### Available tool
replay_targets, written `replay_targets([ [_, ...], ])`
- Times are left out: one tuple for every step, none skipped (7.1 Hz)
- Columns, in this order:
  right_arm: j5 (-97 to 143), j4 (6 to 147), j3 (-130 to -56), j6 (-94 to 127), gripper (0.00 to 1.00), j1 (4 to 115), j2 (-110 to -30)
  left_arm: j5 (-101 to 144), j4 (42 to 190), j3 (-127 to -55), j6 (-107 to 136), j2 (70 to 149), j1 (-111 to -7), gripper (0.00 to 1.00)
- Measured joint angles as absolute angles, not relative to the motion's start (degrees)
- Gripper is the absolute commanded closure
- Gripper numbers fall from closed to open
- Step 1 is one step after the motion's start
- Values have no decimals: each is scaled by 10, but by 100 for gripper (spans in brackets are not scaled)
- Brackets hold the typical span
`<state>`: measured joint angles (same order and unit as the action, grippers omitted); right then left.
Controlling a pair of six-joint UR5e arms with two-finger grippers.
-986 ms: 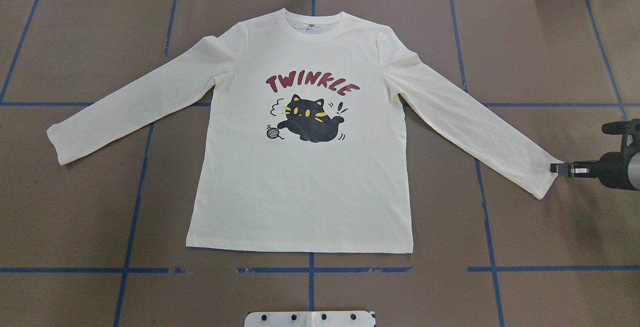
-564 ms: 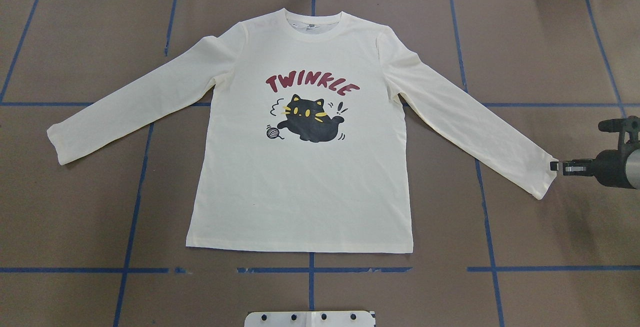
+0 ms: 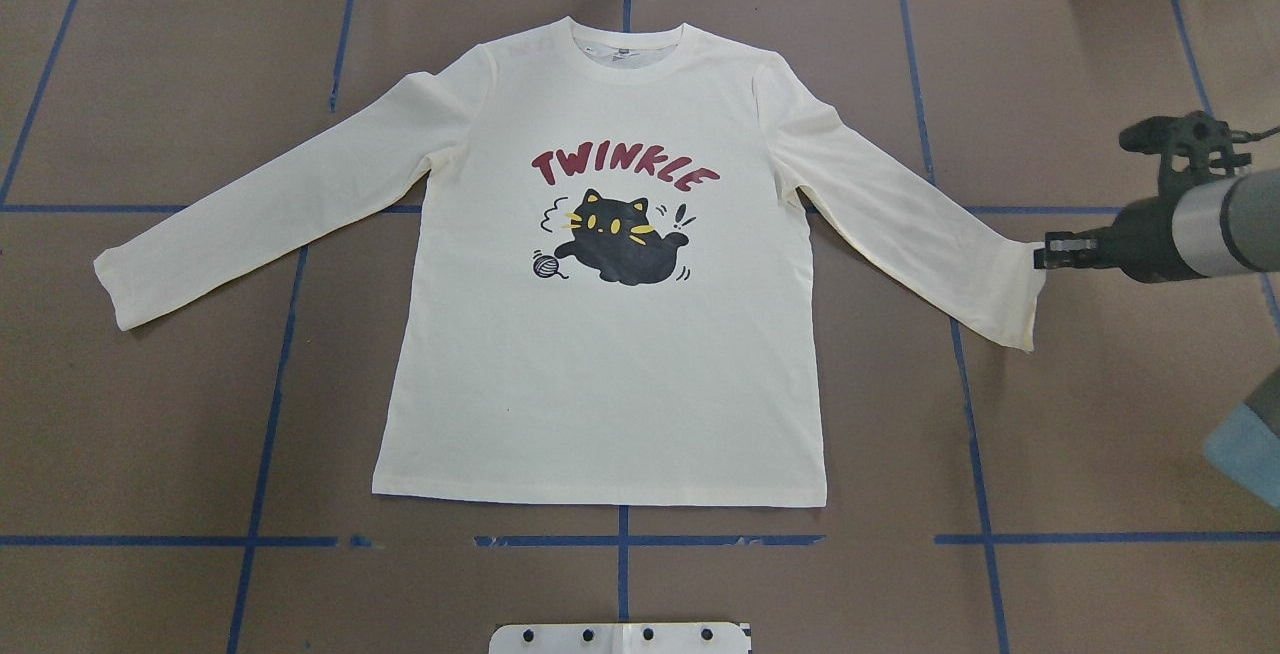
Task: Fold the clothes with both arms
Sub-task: 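Grasp the cuff with the right gripper and fold the sleeve across the chest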
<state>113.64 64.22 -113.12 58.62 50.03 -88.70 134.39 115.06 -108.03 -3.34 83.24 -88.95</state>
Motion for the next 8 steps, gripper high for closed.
replay_targets([
  [1129,800,-1134,586,100,502,-759,1344,1151,-1080,-33,832,-889,0],
  [1116,927,-1105,586,100,500,-624,1344,1150,-1080,-33,831,-889,0],
  [1106,998,-1049,588,100,498,-503,1345,1150,-1080,-33,831,-889,0],
  [1101,1024,-982,591,100,495,-411,1345,1150,-1080,-33,830,-889,0],
  [1098,1029,-906,602,100,486,-335,1345,1150,-1078,-33,829,-889,0],
  [1080,1004,-826,636,100,462,-276,1345,1150,-1076,-33,829,-889,0],
  [1019,929,-740,689,100,416,-239,1345,1150,-1074,-33,829,-889,0],
  [941,842,-660,738,99,367,-219,1344,1149,-1072,-33,830,-889,0],
])
